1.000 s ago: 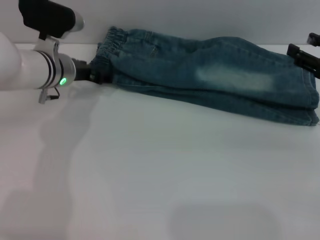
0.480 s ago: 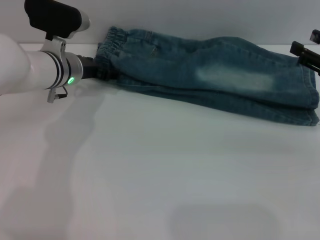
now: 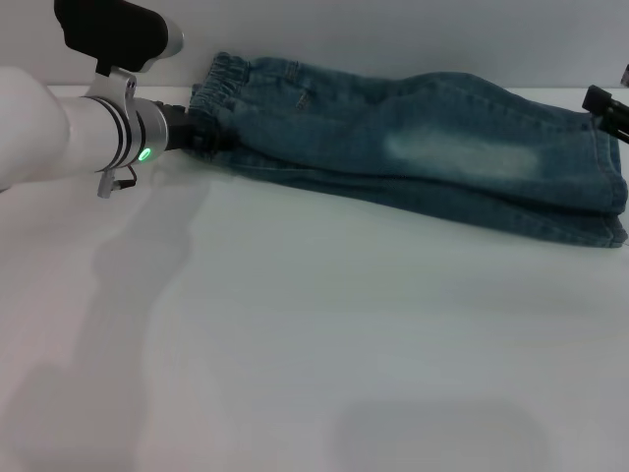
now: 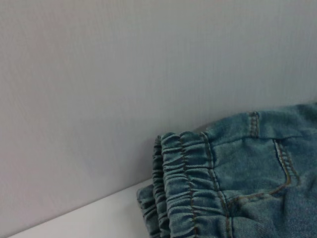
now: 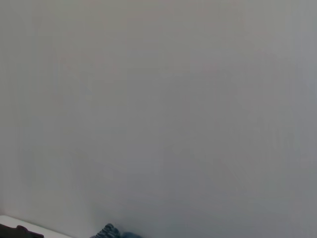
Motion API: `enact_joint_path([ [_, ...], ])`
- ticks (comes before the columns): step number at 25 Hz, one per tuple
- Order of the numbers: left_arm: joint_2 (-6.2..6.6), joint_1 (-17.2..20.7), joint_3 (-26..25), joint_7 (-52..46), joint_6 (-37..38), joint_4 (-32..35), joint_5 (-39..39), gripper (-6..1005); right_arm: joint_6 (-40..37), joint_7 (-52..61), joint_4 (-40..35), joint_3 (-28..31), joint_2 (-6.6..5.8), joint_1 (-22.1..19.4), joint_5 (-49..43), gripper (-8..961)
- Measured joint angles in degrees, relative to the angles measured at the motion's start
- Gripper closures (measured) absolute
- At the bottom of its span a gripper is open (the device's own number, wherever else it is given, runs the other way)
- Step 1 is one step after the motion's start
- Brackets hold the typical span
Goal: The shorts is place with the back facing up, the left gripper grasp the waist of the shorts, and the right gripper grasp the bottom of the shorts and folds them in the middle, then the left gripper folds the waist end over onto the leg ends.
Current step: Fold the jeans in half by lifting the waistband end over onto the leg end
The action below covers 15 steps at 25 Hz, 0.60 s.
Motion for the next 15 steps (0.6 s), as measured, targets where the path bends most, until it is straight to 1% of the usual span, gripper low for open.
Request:
enact_joint_path([
  [15,-0.07,0.12,0.16,-0.07,-2.96,-2.89,-0.27,157,-3.28,0.00,-0.71,0.66,0.13,-0.59,0.22,320],
])
